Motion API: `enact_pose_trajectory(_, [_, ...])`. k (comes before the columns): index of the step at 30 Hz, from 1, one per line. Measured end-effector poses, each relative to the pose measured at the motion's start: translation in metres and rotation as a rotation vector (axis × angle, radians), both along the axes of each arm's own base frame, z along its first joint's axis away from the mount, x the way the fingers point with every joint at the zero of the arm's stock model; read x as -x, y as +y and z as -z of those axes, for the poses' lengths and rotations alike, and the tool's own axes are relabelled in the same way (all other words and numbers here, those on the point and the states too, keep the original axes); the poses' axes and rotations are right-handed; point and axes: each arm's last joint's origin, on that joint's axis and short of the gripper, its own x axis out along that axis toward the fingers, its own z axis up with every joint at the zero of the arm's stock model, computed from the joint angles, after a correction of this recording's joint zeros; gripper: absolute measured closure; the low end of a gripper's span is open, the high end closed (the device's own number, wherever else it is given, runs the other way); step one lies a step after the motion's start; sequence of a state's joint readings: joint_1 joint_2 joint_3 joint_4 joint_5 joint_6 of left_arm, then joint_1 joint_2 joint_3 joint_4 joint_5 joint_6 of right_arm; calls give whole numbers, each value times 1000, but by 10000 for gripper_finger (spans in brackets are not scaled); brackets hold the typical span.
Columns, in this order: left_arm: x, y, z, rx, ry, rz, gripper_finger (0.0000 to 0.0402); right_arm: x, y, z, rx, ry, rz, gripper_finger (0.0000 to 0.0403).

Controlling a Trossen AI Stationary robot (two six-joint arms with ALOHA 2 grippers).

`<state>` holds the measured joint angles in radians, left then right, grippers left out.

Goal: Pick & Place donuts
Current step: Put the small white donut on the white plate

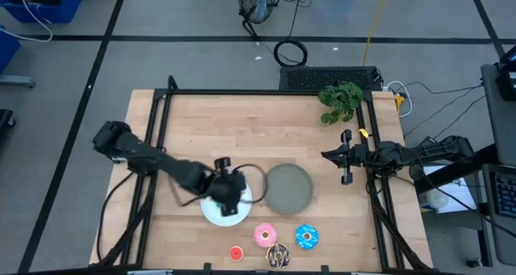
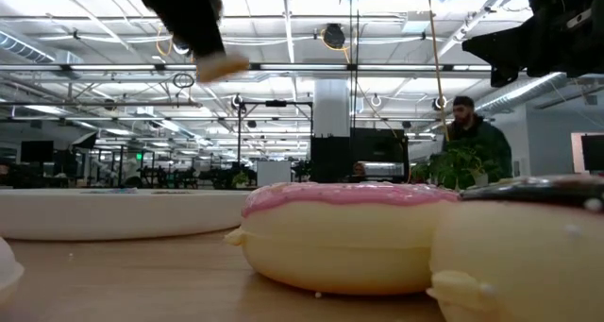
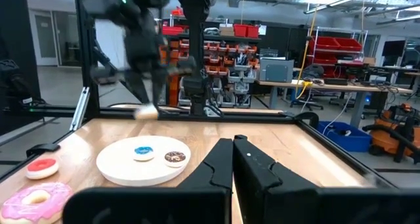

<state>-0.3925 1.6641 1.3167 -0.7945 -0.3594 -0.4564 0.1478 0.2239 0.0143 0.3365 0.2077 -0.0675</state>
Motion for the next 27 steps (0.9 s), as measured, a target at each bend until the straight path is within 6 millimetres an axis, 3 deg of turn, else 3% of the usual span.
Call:
enact_pose_trajectory(7, [-31, 11, 50, 29, 128, 33, 394, 0, 0, 1, 2, 9, 0, 403])
enact_pose_trajectory(12, [-38, 12, 75, 67, 217, 40, 376, 0, 0, 1, 2, 10, 0, 403])
enact_pose_trajectory(18, [-42, 10, 101, 54, 291, 29, 395, 0, 0, 1, 5, 9, 0, 403])
enact_pose_trajectory(27, [-43, 10, 106, 38, 301, 25, 349, 0, 0, 1, 5, 9, 0, 403])
